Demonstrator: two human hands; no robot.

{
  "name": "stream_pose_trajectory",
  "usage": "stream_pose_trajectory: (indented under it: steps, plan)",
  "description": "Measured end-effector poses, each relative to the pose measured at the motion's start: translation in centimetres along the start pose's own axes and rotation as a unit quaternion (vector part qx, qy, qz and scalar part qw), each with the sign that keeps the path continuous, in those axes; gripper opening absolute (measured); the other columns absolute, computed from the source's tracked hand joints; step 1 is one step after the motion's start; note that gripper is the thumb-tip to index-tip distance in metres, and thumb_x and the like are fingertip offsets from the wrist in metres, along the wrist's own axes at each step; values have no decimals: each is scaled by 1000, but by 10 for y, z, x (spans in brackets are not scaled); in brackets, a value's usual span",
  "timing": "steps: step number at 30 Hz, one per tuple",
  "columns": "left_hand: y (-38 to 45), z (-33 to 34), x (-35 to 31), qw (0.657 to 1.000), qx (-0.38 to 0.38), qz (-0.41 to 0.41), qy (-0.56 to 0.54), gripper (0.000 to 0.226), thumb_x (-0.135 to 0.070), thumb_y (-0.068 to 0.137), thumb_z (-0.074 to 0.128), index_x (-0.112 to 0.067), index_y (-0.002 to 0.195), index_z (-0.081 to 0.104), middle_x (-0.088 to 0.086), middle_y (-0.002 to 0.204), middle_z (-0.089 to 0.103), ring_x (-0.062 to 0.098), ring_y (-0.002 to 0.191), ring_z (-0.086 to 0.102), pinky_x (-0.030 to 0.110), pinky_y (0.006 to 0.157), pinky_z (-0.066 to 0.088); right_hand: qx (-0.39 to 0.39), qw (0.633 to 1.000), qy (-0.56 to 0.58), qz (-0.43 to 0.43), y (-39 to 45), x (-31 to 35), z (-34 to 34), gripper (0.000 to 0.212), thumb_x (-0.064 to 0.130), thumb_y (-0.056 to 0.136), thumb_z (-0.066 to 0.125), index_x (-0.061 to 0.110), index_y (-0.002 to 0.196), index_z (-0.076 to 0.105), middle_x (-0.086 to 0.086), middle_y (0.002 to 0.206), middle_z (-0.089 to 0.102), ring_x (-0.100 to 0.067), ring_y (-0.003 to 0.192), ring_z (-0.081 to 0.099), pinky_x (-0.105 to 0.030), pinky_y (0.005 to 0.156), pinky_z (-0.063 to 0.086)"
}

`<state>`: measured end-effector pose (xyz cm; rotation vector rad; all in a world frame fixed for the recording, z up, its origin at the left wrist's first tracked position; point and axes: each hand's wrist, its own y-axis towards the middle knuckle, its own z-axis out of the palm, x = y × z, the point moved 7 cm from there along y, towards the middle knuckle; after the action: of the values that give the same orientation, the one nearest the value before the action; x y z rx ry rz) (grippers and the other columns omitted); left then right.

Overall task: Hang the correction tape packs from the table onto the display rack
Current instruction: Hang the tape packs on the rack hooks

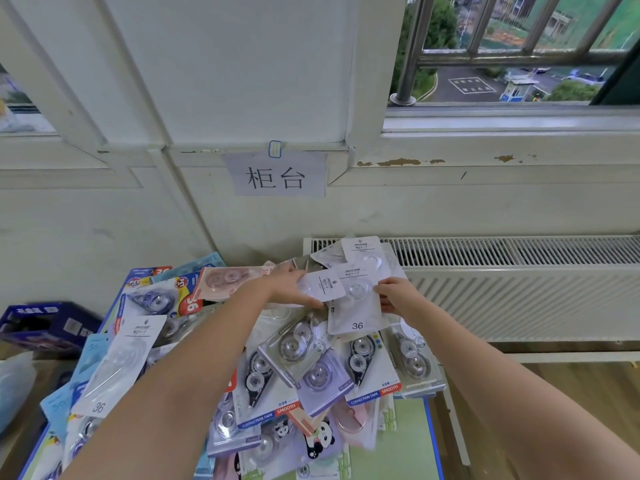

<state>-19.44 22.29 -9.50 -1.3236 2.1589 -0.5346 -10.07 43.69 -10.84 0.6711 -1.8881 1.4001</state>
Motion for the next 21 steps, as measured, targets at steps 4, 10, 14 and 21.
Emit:
stream_pose_trajectory:
  steps: [4,10,14,21]
  plan:
    - [2,-1,2,1000,-17,10,7,96,-73,80,52,-19,153,18,8,160,10,25,147,11,46,118,17,1,1000,-22,5,6,-4,2,27,8,96,52,-4,120,53,-10,87,57,-19,73,57,-26,66,52]
    - [11,-22,17,997,-71,11,-29,72,-63,92,41,-19,148,34,13,152,31,29,140,28,44,114,26,-27,995,-91,-15,14,-3,1,28,15,97,51,-4,116,57,-9,82,56,-20,71,54,-36,83,52]
    - [16,-38,52,995,-91,-26,-23,64,-57,96,39,-17,145,39,14,148,37,30,135,36,42,111,32,-49,983,-175,-31,18,4,2,22,18,95,51,3,81,59,-8,67,46,-17,57,46,-30,63,41]
    - [16,-37,100,996,-62,-55,-15,51,-44,102,35,-11,140,46,13,143,48,28,128,47,36,104,38,-69,971,-229,-28,24,7,2,42,26,98,47,-12,111,60,-4,61,39,-15,53,42,-25,54,33]
